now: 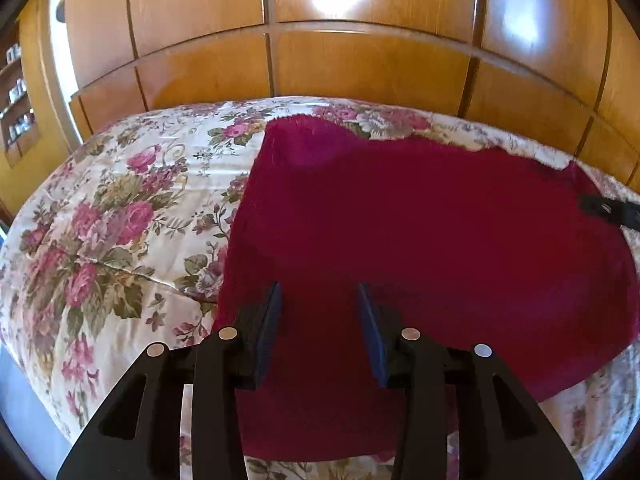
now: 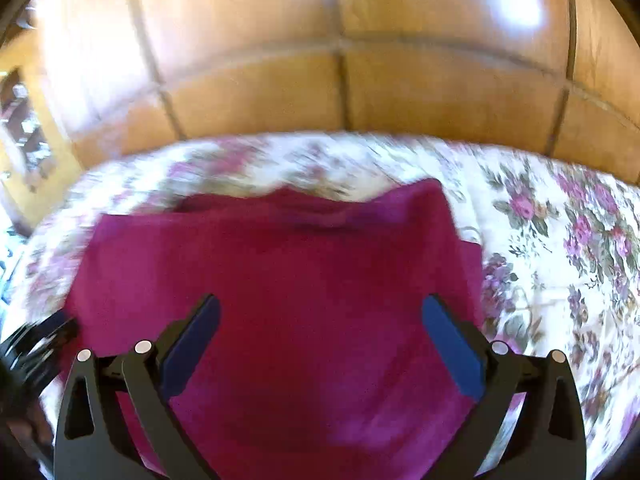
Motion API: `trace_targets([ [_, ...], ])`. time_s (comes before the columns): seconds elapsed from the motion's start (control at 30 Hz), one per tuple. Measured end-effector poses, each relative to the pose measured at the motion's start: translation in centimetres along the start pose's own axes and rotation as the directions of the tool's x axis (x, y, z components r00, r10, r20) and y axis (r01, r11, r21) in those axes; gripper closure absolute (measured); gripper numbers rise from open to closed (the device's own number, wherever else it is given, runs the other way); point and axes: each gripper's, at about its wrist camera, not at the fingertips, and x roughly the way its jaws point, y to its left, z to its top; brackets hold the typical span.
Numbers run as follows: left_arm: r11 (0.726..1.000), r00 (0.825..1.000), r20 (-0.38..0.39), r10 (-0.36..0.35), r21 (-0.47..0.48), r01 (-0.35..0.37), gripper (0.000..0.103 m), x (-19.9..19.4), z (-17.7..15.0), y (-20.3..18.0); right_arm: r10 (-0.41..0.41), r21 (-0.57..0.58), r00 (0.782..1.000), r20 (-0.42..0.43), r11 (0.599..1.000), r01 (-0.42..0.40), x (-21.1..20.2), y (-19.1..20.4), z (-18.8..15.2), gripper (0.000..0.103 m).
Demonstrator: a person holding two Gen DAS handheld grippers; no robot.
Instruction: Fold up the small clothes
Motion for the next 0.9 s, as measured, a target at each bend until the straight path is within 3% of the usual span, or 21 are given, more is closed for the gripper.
trace_targets([
  [0.07,1.0,1.0,-0.002,0.002,0.014,-0.002,0.065,0.3,-0.1,-0.2,-0.022,0.024,0.999,-0.05,0.999,0.023,2.6,-2.0,0.2,0.002],
  [0.17,1.0,1.0,-0.004,0.007,0.019,-0.007,0.065,0.4,-0.1,-0.4,-0.013,0.013,1.0,-0.012,1.0,0.013,2.8,-2.1,0.0,0.002],
  [0.47,1.0,1.0,-0.005,-0.002,-0.008,0.002,0.065,-0.6,-0.2,0.0,0.082,0.062,0.995,0.052,0.994,-0.085,-1.6,-3.6,-1.0,0.002],
  [0.6,1.0,1.0,-0.002,-0.001,-0.01,0.001,0.065,-1.0,-0.4,-0.3,0.102,0.123,0.994,0.043,0.987,-0.106,-2.8,-5.7,-2.8,0.002],
  [0.73,1.0,1.0,-0.001,-0.006,-0.016,0.006,0.064,-1.6,-0.6,-0.5,0.172,0.187,0.985,0.011,0.967,-0.171,-2.7,-7.1,-5.4,0.002],
  [0.8,1.0,1.0,0.007,-0.014,-0.021,0.014,0.047,-2.1,-0.8,-0.5,0.202,0.189,0.979,0.024,0.961,-0.203,-3.3,-7.0,-6.5,0.002],
  [0.9,1.0,1.0,0.008,-0.017,-0.025,0.017,0.047,-2.4,-1.1,-0.6,0.222,0.164,0.975,0.018,0.961,-0.222,-4.1,-6.3,-7.5,0.002],
])
